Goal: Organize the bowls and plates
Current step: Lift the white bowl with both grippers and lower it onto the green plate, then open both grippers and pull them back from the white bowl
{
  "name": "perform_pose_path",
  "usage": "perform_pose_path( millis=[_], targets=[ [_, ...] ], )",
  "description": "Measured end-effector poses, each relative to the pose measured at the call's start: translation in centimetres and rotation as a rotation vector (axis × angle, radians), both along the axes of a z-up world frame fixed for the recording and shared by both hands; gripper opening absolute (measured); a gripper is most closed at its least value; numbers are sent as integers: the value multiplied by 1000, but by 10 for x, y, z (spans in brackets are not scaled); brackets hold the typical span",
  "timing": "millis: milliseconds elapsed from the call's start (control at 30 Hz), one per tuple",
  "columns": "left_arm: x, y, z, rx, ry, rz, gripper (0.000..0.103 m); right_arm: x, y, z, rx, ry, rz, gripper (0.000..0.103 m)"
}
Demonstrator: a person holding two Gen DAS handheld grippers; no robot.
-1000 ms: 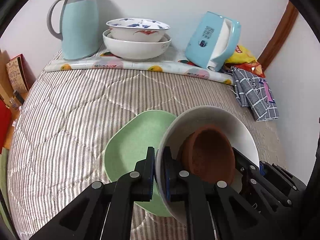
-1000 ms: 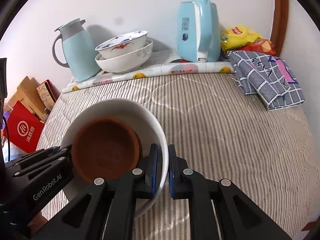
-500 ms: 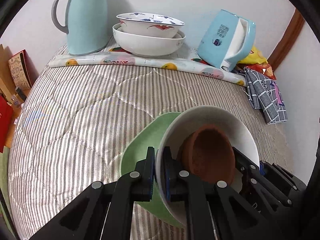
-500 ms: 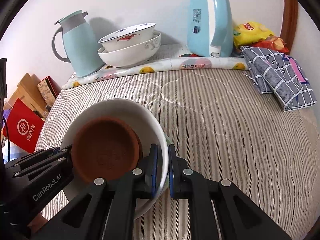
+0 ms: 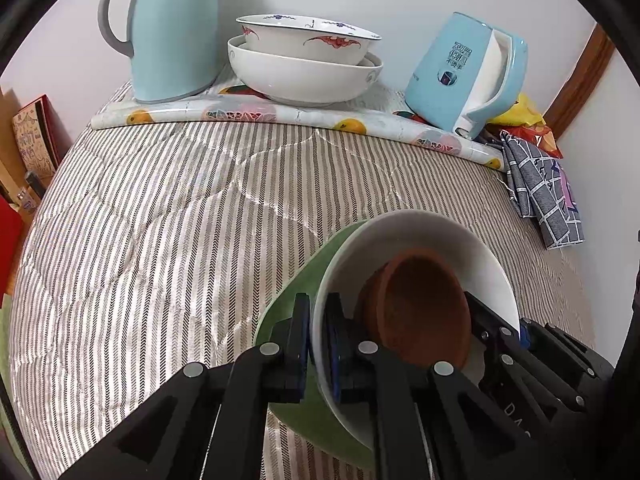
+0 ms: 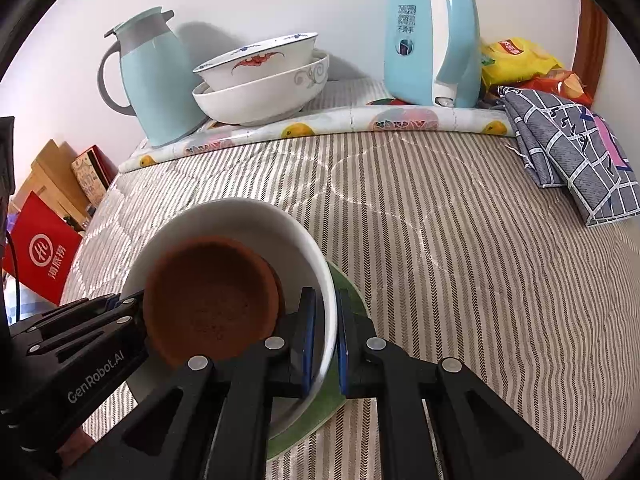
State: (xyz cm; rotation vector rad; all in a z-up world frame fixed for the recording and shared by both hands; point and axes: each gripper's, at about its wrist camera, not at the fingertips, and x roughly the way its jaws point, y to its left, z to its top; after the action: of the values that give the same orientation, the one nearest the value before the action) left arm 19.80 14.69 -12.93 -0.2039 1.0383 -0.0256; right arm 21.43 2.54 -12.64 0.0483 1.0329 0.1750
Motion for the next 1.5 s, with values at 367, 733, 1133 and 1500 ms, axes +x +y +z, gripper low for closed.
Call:
perform_pose_path(
  millis=[367, 733, 1133, 1500],
  targets=[
    [1, 5, -2, -35, 15, 12, 12, 1, -3, -2, 24, 17, 1, 10],
    [-3, 3, 3, -11, 20, 18, 14, -5, -8, 2, 40, 29, 11, 16],
    [-20, 2, 16, 16, 12, 38, 18, -19, -16, 16, 28, 8, 20, 28],
    [-57, -16, 56, 42, -91, 40, 38, -49, -33, 47, 22, -33, 13, 41]
  ],
)
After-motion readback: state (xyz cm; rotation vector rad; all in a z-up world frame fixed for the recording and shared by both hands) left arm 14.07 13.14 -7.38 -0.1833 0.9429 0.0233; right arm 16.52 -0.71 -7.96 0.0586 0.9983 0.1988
